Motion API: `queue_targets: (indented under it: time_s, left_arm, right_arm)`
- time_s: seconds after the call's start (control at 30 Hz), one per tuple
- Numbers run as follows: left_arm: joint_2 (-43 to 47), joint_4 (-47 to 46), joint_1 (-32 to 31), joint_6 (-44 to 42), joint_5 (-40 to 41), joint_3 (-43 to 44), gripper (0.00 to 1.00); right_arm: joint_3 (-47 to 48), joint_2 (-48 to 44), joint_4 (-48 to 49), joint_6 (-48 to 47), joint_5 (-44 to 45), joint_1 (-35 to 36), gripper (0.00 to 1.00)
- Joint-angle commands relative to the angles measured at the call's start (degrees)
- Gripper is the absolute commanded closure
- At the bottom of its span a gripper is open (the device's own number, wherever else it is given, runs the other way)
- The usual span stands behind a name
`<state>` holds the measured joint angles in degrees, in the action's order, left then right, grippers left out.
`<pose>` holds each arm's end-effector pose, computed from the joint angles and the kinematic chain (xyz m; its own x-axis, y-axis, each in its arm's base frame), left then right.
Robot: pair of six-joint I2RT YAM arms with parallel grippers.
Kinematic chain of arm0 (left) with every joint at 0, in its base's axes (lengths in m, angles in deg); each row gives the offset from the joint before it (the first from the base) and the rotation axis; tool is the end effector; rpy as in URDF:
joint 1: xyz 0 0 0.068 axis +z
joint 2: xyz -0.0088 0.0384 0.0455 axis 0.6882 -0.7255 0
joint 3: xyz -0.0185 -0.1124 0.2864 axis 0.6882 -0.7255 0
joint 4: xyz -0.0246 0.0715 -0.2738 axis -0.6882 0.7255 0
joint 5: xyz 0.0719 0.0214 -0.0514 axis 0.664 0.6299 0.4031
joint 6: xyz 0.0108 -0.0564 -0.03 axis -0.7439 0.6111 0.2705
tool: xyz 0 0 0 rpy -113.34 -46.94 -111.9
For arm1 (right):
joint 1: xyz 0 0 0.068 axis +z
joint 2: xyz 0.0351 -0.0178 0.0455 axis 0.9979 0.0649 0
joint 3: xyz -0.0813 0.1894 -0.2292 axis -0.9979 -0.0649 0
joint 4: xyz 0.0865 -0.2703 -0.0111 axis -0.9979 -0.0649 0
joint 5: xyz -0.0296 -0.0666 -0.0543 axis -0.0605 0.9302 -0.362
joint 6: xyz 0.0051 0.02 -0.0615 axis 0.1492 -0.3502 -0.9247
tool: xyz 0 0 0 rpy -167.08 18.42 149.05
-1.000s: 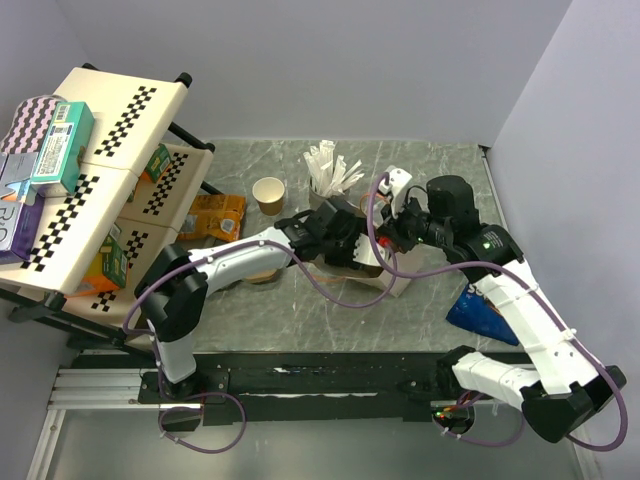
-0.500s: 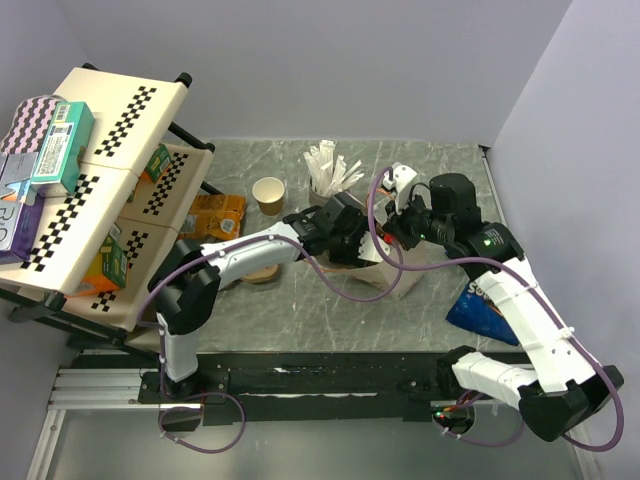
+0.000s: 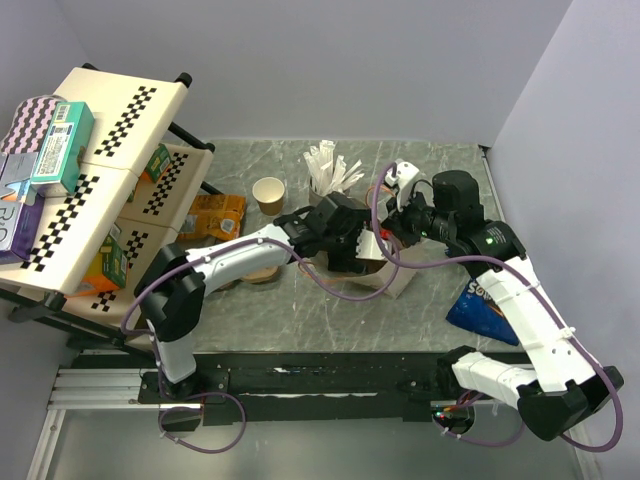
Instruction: Pack the takeout coffee
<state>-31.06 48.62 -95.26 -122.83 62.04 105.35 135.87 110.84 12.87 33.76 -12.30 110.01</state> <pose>0.2748 -0.3642 0.2813 0.3803 0.7100 -0.5927 0.8696 -0.0562 0.4906 0.2070 0.1095 0.4205 -0.2470 -0.4285 -0.8691 -0.7563 0.6459 -0.1035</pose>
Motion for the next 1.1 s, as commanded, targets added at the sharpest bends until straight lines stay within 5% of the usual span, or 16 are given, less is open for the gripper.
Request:
queue_targets:
  time_s: [0.0,0.7,1.07]
  left_arm:
    - [5.1,1.0,0.4,3.4,-3.5,-0.3,0.01]
    - [12.1,5.7,0.4,7.2,-7.9,-2.3,0.01]
    - [19.5,-1.6,0.8,17.9,-14.4,-4.5,0.01]
  right_arm:
    - [1.6,0.2,-1.8,-0.4,-0.3,-0.3,1.0]
    - [-0.3,-1.3,-2.2,-4.5,-0.8,-0.3,1.0]
    - [-0.8,-0.7,-1.6,-5.4,0.0,-0.5,1.0]
